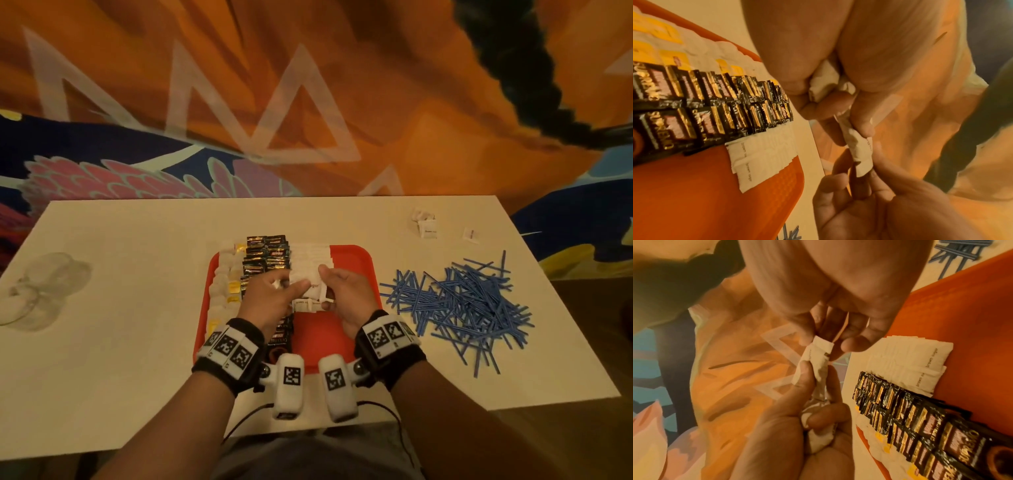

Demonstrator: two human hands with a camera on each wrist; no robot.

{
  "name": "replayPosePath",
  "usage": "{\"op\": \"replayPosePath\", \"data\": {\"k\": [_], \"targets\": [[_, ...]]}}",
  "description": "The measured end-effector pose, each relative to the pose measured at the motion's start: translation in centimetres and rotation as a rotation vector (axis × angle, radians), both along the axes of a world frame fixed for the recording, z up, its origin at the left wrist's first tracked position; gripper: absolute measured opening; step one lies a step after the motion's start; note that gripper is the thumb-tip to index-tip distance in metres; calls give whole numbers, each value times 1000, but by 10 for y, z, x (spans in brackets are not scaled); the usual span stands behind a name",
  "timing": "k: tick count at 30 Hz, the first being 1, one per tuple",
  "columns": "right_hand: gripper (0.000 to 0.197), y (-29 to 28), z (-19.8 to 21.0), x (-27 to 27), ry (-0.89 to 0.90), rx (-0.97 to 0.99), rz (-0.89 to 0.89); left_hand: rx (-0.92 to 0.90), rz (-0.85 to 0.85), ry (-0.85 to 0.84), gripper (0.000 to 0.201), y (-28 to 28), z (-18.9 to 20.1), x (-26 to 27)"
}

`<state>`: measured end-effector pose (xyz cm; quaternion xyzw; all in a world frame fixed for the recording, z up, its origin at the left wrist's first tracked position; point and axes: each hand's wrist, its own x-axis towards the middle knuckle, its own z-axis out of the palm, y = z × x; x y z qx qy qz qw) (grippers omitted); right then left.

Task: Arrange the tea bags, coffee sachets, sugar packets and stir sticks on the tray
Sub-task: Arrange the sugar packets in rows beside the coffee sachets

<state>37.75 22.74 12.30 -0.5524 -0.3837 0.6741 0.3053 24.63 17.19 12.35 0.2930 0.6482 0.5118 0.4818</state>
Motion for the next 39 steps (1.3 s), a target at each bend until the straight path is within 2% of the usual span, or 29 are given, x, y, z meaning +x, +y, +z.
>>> {"op": "replayPosePath", "data": {"k": [3,5,8,11,16,21,23,27,30,33,39], "targets": [[23,-1,-4,10,33,-14,6,-2,27,-50,4,1,-3,11],[36,-2,-6,17,-18,30,79,-9,41,-59,16,1,-7,15],[35,-3,-11,28,-23,62,137,-58,157,-94,23,0,-7,24],[35,-5,-14,34,-18,79,135,-29,240,49,11,-1,-9,32],[28,-11,-22,37,1,38,95,37,280,302,8,-8,-20,35],[15,-17,-37,32,18,-38,90,28,279,432,11,-19,-34,31],[16,-20,-45,31,6,-30,110,11,280,445,11,-23,-38,28],[20,-20,-68,35,-127,-9,182,-95,288,414,20,-32,-48,16],[15,-16,-94,43,-331,6,219,-183,284,301,22,-43,-59,1],[21,-11,-109,43,-501,47,221,-224,277,198,22,-54,-70,-15],[24,7,-122,25,-628,80,229,-234,312,121,19,-72,-70,-38]]}}
